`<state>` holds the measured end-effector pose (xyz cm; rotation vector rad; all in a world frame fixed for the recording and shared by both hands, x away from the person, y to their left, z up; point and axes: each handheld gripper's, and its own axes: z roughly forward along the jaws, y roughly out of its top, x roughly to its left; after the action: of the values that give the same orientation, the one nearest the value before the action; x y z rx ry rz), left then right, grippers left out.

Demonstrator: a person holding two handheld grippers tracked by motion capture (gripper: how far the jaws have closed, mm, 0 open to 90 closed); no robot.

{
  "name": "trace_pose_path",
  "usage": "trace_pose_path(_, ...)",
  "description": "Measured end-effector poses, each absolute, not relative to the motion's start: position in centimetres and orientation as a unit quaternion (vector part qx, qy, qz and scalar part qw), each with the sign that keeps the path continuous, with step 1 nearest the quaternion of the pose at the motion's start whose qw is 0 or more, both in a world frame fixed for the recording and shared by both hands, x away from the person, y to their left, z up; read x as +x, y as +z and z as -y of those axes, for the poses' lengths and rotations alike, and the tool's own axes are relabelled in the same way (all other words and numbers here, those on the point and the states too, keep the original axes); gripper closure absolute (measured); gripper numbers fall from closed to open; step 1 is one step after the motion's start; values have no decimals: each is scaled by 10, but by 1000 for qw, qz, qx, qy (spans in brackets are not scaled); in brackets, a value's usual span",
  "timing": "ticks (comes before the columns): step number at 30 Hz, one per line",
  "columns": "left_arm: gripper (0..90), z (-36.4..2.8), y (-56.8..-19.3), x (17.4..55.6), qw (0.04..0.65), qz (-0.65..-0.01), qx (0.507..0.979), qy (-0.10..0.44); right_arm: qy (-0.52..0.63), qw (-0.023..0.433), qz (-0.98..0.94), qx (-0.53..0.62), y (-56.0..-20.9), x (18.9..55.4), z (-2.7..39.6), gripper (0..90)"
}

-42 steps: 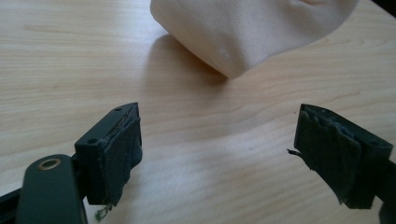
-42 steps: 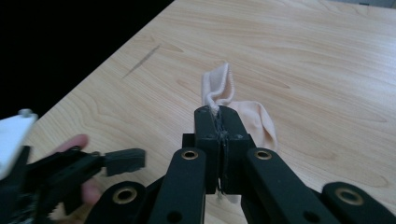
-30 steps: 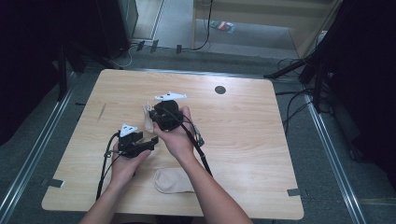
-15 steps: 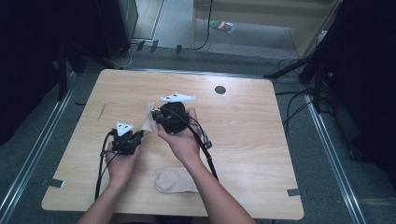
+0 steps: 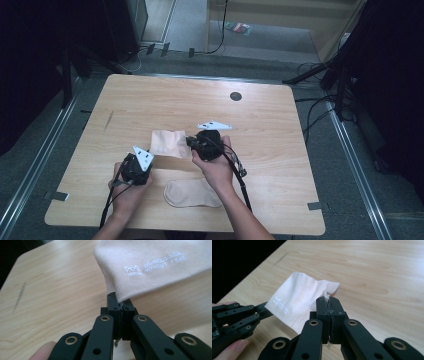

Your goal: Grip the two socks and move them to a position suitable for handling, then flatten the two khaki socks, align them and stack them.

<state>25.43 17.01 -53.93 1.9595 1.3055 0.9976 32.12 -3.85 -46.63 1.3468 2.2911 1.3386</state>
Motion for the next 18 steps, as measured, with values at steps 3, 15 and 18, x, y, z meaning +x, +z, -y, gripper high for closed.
trace_pose_path(3, 899, -163, -541, 251, 287, -482, 749, 352, 441, 88, -768, 455, -475, 319, 46, 899)
trace_pose_path(15, 426, -190, -538, 257, 376, -516, 742, 204, 409, 104, -770, 478, -499, 326, 82, 899)
trace_pose_path(18, 423, -204, -538, 261, 409, -525, 724, 180, 401, 117, -775, 474, -504, 328, 88, 898)
